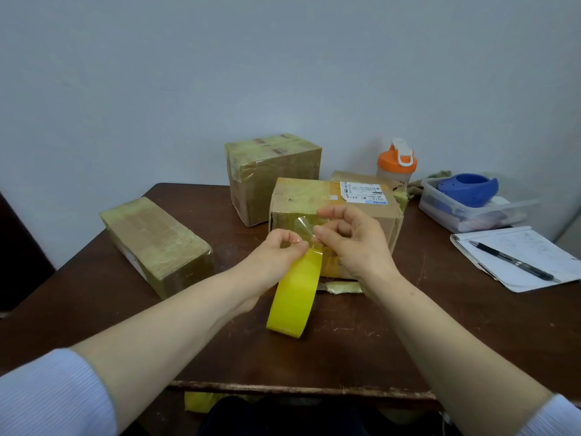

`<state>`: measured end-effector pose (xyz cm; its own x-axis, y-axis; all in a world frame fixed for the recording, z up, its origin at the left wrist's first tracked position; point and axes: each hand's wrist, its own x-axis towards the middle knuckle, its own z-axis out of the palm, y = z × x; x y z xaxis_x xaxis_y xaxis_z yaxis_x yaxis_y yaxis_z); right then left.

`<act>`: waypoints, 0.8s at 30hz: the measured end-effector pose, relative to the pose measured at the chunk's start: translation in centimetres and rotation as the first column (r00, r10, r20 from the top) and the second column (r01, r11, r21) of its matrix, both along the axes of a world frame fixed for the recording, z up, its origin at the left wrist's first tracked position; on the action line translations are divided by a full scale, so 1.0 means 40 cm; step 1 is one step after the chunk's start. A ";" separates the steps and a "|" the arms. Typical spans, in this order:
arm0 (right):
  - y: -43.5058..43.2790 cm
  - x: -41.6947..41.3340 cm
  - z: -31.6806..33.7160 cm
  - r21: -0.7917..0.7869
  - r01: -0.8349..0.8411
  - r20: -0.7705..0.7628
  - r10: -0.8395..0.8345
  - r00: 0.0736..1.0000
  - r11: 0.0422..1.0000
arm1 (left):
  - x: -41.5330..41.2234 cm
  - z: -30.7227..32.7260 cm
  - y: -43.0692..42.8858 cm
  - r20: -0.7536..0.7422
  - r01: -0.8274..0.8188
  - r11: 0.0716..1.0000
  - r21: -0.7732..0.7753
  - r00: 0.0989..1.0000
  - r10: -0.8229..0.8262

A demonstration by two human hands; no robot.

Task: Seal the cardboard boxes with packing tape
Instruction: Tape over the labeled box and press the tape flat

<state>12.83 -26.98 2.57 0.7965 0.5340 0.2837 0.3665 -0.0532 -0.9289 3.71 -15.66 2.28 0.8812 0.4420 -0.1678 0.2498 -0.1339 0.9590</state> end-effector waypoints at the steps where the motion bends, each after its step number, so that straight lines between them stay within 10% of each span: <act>1: 0.001 -0.004 0.006 -0.004 -0.006 0.038 0.006 0.999 1.000 | -0.003 -0.002 -0.003 -0.022 0.001 1.000 0.017 1.000 -0.001; 7: -0.006 -0.020 0.014 0.015 -0.056 0.058 0.055 0.997 0.998 | -0.021 0.024 0.015 -0.053 0.018 0.959 -0.282 0.998 -0.034; 24: -0.022 -0.016 0.017 0.028 -0.100 0.075 0.098 0.992 0.995 | 0.004 0.065 0.039 0.113 -0.220 0.975 -0.040 0.968 0.223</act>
